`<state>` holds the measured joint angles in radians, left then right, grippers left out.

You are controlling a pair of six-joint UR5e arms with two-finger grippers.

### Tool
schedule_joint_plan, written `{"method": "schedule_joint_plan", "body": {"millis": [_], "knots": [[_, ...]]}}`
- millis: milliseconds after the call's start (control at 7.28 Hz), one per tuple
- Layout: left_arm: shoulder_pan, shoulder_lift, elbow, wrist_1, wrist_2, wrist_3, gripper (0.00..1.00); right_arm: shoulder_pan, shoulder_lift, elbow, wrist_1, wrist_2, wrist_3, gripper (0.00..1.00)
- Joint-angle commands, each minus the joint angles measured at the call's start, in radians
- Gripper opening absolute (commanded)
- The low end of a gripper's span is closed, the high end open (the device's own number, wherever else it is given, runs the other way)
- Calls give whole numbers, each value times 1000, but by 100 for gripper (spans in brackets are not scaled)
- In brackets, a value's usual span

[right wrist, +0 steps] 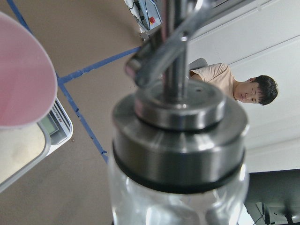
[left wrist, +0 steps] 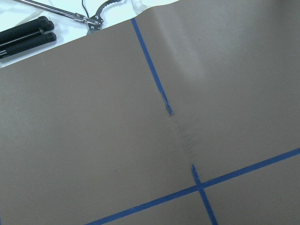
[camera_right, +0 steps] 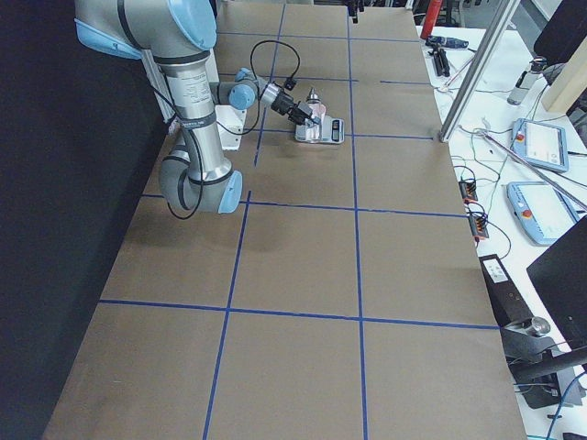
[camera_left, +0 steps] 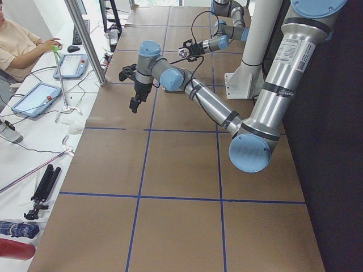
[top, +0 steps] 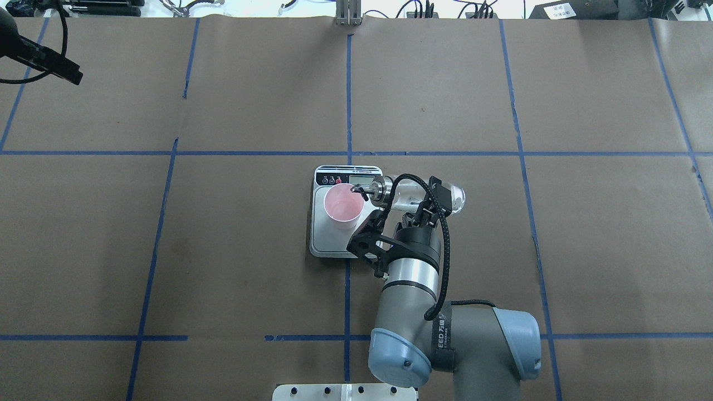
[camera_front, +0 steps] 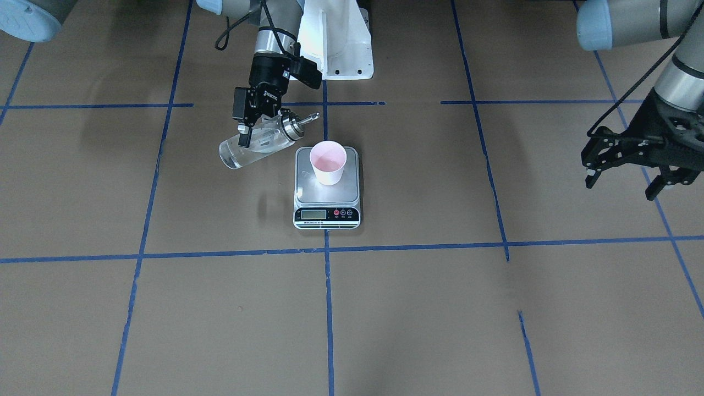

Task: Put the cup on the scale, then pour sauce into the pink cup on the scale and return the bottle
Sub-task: 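Lift the bottle with the right gripper and carry it beside the pink cup, then tilt the bottle spout over the pink cup with the right gripper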

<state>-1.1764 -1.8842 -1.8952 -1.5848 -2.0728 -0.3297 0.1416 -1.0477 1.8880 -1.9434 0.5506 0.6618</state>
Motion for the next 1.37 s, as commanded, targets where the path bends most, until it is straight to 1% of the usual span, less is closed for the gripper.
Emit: {"method": "schedule_joint_plan", "body": {"millis": [0,137,412,549,687,824,961,1099,1236], "knots": [[-16,29,16,-16,-6,44,95,4,1,-36,-5,-49,-82,0],[-16,36,18,-21,-6,46,95,6,1,-47,-3,-70,-117,0],[-16,36,22,-21,-6,47,95,7,1,-55,-3,-80,-154,0],[-14,36,22,-23,-6,47,95,9,3,-62,-3,-101,-224,0],[-14,36,22,-23,-4,49,96,12,17,-85,-3,-103,-234,0],[-14,36,22,-24,-4,47,96,16,53,-137,-3,-104,-234,0],[-14,36,22,-24,-4,49,96,21,69,-162,-5,-112,-235,0],[-14,36,22,-24,-4,49,96,26,64,-164,-5,-142,-273,0],[-14,34,22,-24,-4,49,96,29,60,-161,-5,-149,-289,0]]}}
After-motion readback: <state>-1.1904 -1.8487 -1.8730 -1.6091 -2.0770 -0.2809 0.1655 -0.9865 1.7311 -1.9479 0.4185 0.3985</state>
